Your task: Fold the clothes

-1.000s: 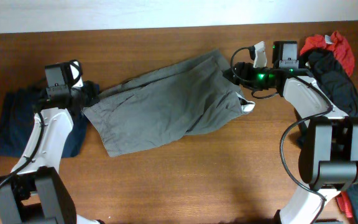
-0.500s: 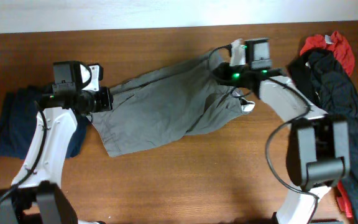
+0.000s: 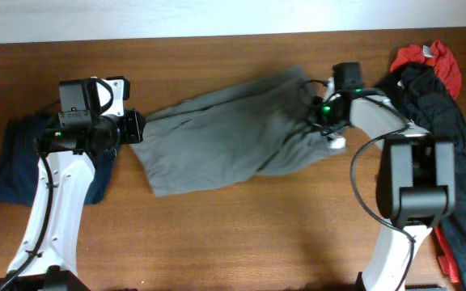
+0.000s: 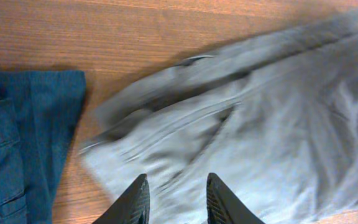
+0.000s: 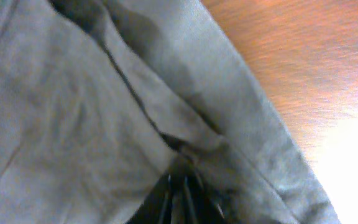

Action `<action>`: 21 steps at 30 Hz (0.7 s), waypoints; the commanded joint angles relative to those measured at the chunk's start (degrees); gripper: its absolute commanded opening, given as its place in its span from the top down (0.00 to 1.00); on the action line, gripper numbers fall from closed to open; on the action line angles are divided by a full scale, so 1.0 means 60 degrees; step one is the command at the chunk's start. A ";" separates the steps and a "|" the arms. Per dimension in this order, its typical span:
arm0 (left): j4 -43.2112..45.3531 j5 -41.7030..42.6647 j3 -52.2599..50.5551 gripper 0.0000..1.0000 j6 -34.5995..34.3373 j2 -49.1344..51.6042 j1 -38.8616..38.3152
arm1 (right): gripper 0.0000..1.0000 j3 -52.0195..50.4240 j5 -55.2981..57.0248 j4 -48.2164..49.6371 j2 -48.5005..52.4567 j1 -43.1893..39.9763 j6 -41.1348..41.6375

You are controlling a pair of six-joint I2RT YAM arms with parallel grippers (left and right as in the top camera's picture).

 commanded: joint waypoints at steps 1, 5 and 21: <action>-0.0011 -0.0076 0.0135 0.66 0.0153 -0.0135 0.0007 | 0.91 -0.0211 0.1075 -0.1326 -0.0040 -0.0601 0.0146; -0.0029 -0.0084 0.0135 0.65 0.0153 -0.0135 0.0007 | 0.92 -0.0211 0.0659 -0.2976 -0.0291 -0.0699 0.0401; -0.0044 -0.0364 0.0131 0.60 0.0441 -0.0127 0.0004 | 0.46 -0.0204 -0.1213 -0.0131 -0.2273 -0.1137 -0.2350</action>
